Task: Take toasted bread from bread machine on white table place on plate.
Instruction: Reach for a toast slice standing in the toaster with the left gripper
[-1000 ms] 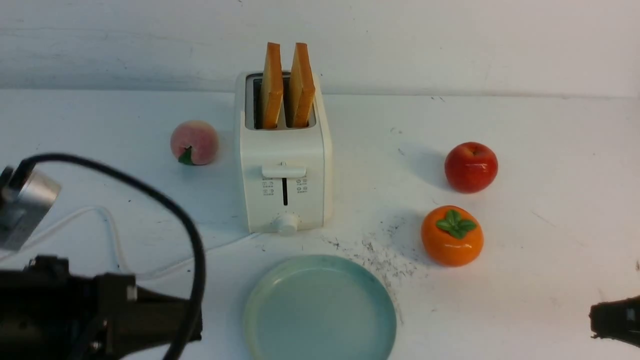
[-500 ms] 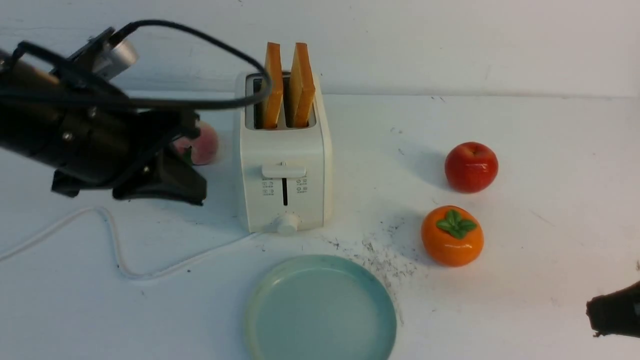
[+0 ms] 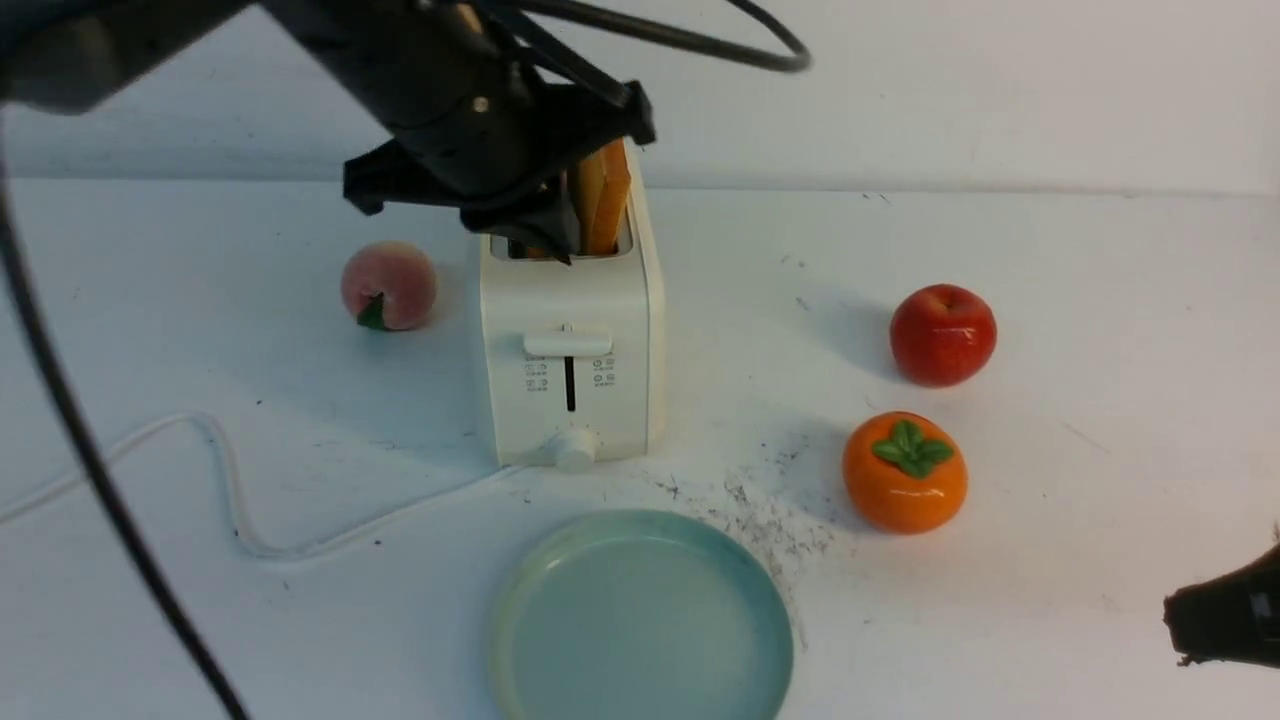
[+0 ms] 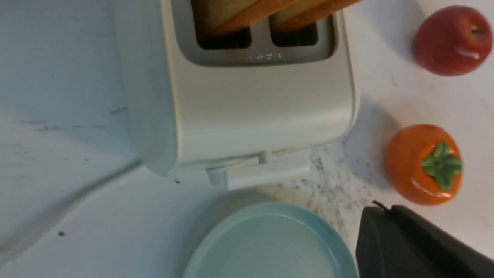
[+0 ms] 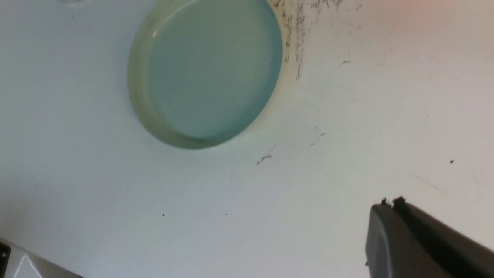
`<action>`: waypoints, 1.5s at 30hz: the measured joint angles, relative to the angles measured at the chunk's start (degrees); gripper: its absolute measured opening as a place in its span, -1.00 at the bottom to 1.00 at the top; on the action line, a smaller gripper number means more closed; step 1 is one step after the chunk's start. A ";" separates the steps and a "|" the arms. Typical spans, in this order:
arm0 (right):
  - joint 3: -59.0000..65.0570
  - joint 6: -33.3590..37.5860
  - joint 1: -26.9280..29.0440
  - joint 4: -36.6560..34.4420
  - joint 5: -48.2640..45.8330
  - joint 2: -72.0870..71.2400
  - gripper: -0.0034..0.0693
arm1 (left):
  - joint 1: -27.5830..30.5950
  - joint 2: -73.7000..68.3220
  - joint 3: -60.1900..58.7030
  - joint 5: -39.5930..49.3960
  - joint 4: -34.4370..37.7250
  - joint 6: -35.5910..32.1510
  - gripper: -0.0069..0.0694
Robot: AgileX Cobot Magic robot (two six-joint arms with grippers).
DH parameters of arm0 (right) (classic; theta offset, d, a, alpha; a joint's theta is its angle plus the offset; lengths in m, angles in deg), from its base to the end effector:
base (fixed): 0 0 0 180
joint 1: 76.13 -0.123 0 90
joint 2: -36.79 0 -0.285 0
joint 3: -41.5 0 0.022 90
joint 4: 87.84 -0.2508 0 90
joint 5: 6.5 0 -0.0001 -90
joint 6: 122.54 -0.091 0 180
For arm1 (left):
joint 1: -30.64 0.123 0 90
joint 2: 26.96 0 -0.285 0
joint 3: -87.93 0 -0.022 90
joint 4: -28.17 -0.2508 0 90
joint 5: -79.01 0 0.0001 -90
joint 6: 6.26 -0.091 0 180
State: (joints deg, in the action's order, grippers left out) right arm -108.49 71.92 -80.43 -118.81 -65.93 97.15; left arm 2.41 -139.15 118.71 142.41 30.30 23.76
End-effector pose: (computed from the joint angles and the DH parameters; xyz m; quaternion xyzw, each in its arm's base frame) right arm 0.1523 0.0519 0.3236 -0.0814 0.9296 0.2341 0.2728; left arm 0.3551 -0.1941 0.3717 -0.0178 0.9529 -0.1631 0.2551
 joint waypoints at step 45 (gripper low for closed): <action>0.50 0.94 0.00 0.30 1.00 0.08 -0.76 | -5.74 -14.14 8.82 -7.54 -41.91 7.84 -0.07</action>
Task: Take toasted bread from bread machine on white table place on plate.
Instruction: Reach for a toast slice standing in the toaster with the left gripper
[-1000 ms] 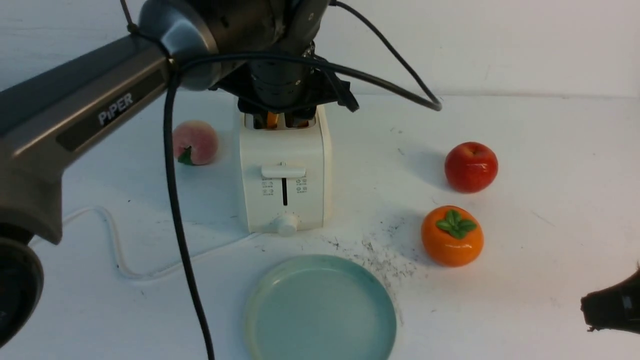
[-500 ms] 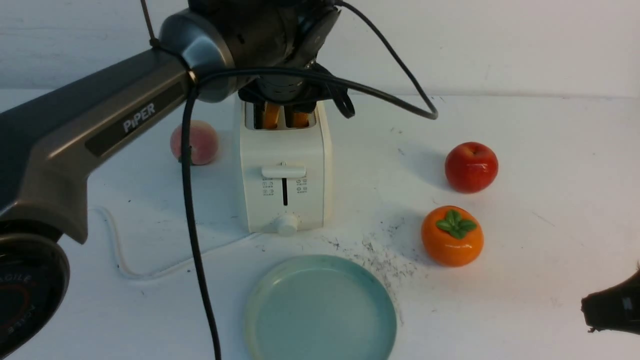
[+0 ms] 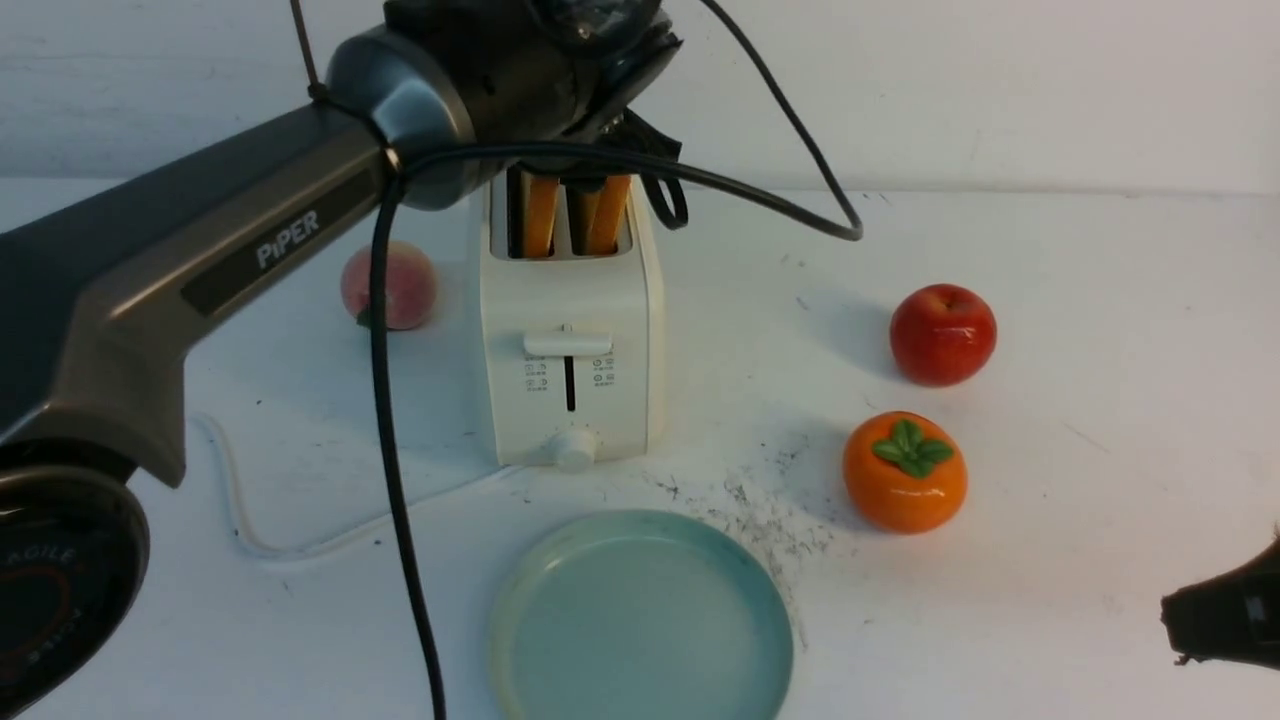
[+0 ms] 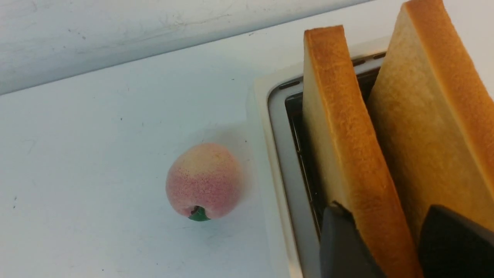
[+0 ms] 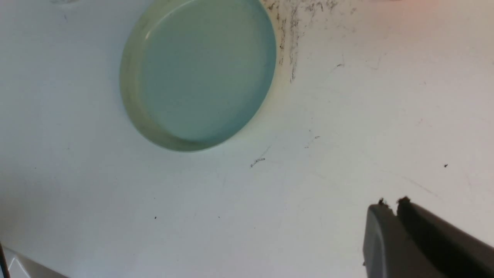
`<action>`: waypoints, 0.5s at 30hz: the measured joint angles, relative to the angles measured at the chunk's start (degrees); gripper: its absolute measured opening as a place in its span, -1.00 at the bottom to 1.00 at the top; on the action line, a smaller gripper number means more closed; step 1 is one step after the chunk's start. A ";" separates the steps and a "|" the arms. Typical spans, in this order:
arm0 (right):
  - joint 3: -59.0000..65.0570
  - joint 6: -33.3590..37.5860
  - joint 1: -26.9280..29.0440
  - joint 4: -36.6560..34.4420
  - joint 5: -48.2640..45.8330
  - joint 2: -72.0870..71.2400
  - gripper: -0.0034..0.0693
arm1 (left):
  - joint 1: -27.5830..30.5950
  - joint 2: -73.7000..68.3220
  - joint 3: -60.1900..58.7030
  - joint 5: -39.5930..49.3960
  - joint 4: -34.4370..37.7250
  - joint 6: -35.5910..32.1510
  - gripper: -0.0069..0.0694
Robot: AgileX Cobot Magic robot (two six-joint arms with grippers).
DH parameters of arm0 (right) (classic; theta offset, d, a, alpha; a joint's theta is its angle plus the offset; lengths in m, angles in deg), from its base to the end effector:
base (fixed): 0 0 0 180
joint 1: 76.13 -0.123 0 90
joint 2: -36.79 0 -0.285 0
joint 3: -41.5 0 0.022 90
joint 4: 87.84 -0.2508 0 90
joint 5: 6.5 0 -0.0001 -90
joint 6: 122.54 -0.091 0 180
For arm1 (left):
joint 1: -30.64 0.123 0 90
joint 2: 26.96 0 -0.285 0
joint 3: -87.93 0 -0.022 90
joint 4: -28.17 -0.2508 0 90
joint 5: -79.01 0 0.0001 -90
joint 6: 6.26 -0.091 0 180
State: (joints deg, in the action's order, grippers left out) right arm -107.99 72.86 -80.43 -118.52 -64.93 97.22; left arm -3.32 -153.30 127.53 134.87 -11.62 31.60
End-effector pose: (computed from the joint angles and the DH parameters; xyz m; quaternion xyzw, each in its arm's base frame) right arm 0.1535 0.0512 0.3213 -0.0862 0.9291 0.2281 0.2781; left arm 0.4186 -0.2238 0.3339 0.0602 0.8932 0.0889 0.4366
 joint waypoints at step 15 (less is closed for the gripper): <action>0.00 0.00 0.00 0.00 0.00 0.00 -0.70 | 0.00 -4.51 0.00 -0.25 -2.98 0.00 -0.43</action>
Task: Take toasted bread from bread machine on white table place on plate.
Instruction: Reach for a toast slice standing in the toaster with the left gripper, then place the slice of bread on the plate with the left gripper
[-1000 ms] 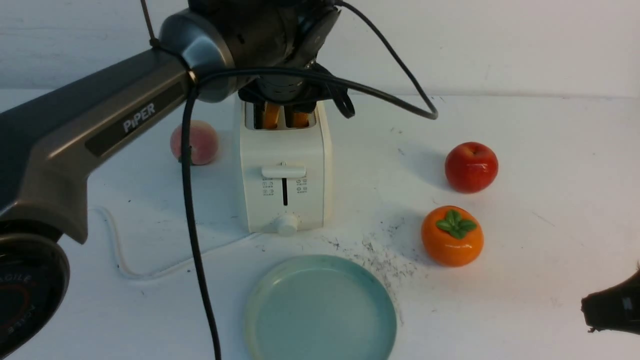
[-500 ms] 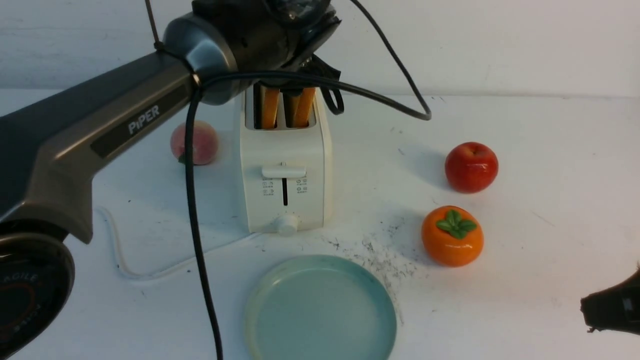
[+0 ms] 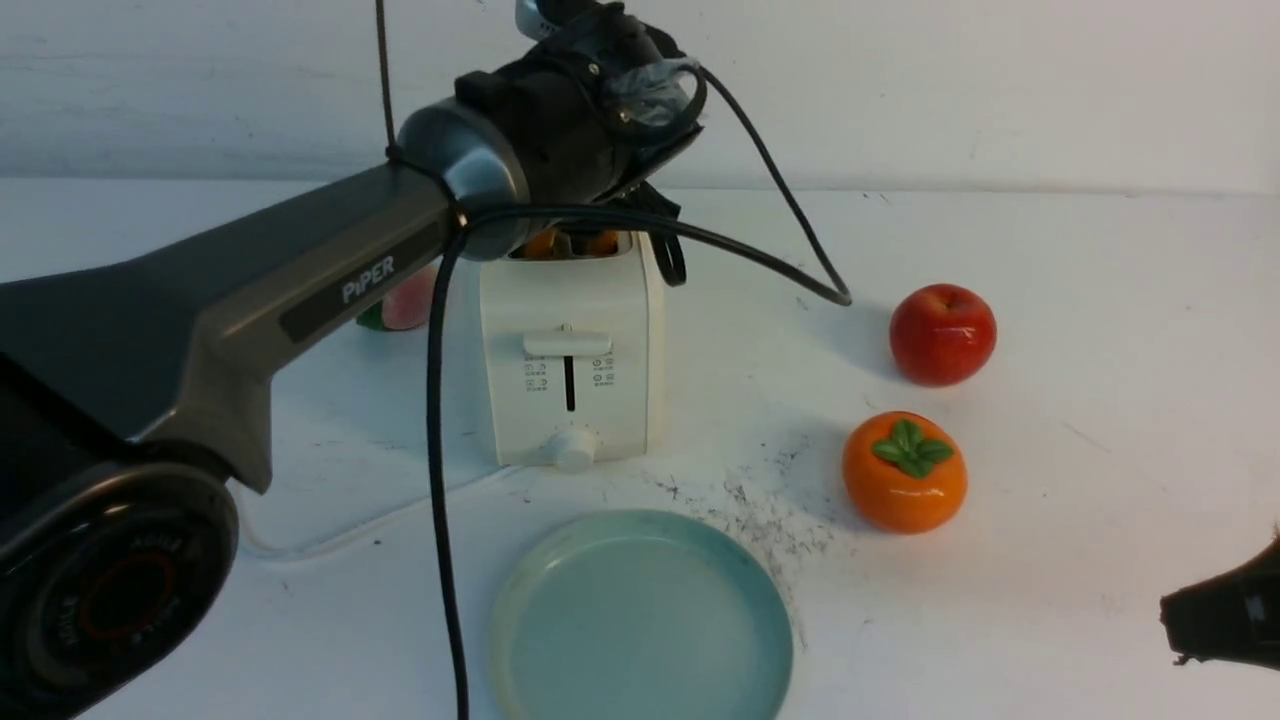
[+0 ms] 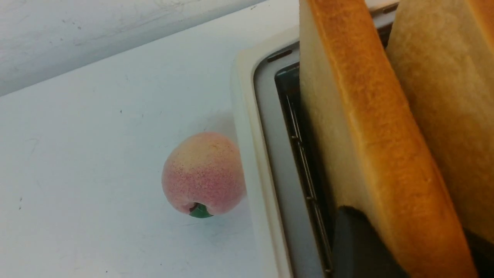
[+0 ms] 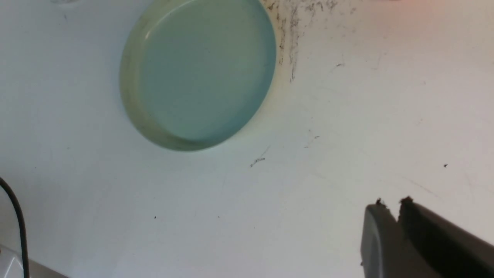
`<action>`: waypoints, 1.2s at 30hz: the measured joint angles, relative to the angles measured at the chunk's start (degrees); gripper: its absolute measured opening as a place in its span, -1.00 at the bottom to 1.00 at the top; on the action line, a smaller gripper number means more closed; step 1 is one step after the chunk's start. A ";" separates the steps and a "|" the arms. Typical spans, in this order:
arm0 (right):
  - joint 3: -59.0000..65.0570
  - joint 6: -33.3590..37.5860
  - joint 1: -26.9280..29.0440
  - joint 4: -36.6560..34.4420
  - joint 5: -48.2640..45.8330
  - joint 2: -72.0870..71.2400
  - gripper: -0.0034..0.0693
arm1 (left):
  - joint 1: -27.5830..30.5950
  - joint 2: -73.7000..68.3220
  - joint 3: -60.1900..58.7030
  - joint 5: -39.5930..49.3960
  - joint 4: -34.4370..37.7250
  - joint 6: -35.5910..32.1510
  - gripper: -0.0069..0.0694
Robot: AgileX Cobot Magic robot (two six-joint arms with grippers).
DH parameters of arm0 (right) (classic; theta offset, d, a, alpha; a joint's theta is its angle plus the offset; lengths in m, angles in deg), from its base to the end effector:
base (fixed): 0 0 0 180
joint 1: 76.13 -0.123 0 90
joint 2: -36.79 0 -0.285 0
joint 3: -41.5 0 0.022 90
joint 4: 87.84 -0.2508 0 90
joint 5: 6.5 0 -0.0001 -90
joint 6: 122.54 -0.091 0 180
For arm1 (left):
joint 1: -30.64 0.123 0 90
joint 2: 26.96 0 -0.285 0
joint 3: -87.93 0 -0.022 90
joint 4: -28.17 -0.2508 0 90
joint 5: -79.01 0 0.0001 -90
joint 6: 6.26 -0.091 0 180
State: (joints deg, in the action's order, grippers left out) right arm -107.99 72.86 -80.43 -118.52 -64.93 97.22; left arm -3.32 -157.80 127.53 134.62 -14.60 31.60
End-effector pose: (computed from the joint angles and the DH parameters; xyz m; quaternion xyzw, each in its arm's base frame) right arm 0.1535 0.0512 0.3213 -0.0862 0.9291 0.2281 0.2781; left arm 0.4330 -0.2301 0.2989 0.0811 0.8957 0.1254 0.4188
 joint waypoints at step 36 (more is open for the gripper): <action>0.00 0.00 0.00 0.00 -0.74 0.00 -0.59 | -0.05 41.45 -28.66 15.68 56.58 -25.81 -0.54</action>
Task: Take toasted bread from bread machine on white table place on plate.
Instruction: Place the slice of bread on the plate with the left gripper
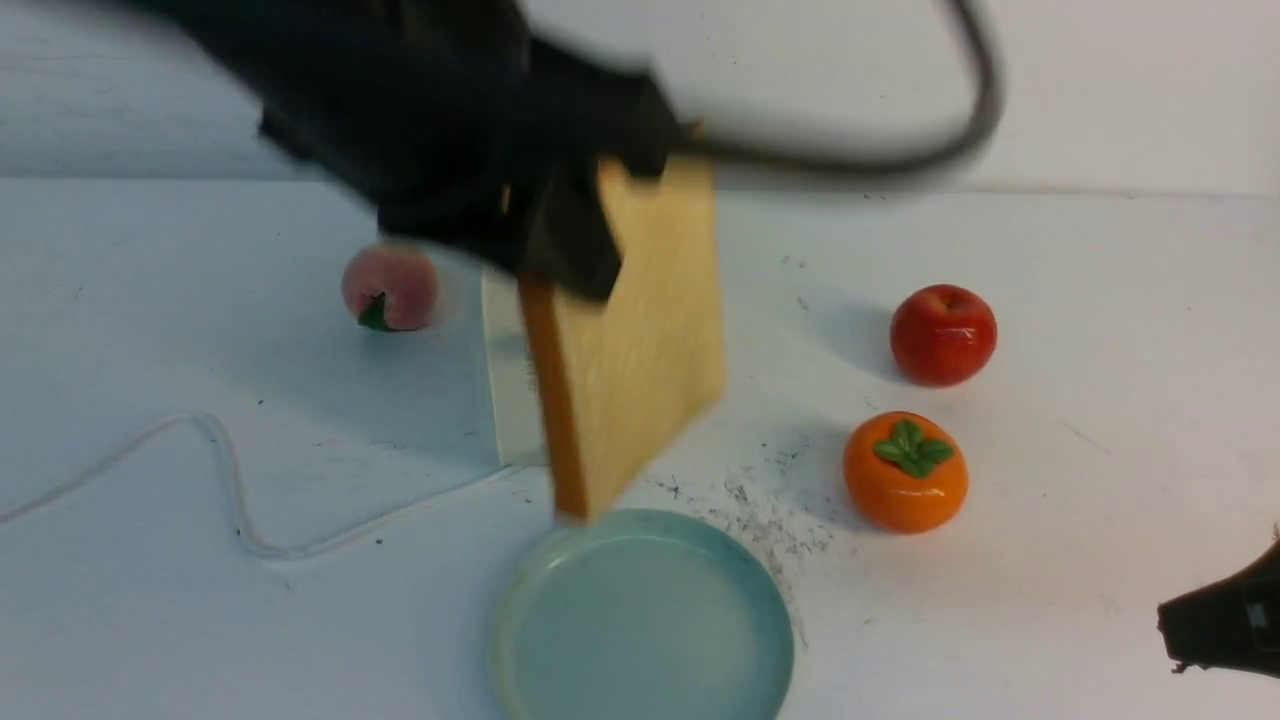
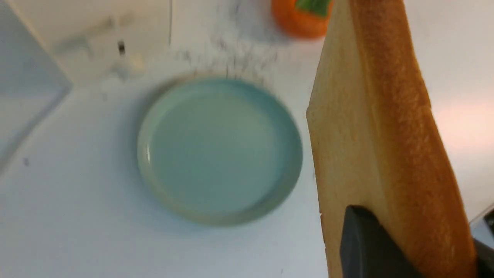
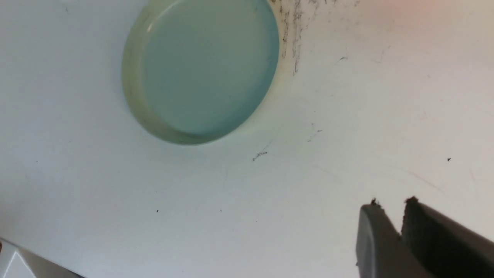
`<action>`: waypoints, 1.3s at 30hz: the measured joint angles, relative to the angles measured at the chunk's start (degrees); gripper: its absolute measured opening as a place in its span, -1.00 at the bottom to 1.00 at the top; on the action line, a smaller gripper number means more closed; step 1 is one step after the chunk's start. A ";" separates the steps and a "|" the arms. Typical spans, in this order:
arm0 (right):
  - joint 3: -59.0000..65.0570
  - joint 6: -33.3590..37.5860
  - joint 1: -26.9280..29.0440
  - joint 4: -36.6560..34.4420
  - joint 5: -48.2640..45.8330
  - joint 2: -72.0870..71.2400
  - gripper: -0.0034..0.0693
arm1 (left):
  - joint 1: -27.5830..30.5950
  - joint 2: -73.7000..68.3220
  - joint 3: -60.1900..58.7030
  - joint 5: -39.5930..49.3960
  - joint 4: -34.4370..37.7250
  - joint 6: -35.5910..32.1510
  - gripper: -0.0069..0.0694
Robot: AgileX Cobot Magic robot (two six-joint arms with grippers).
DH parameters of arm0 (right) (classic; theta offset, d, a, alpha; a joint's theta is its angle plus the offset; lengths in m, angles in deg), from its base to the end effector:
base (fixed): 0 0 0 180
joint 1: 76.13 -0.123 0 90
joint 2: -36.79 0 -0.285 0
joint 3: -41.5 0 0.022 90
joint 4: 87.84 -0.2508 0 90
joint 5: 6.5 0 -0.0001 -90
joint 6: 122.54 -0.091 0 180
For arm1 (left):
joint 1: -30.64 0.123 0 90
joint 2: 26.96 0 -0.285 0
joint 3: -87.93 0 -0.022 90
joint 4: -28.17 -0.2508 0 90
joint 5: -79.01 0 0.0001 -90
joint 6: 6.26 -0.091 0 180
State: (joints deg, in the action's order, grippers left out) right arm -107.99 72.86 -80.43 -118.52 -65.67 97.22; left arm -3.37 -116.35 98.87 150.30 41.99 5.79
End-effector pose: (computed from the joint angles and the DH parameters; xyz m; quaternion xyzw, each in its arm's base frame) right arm 0.1525 0.0515 0.3208 -0.0881 0.9304 0.2292 0.2721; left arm 0.2235 -0.1757 0.4035 0.1752 0.9422 -0.2119 0.1915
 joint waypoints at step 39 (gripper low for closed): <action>0.00 0.00 0.00 0.00 0.06 0.00 -0.50 | 0.00 -15.51 -30.56 -40.01 14.63 -2.46 -0.54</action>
State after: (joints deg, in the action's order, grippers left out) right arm -107.99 72.86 -80.43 -118.52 -65.61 97.22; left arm -3.37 -131.86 68.31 110.29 56.61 3.33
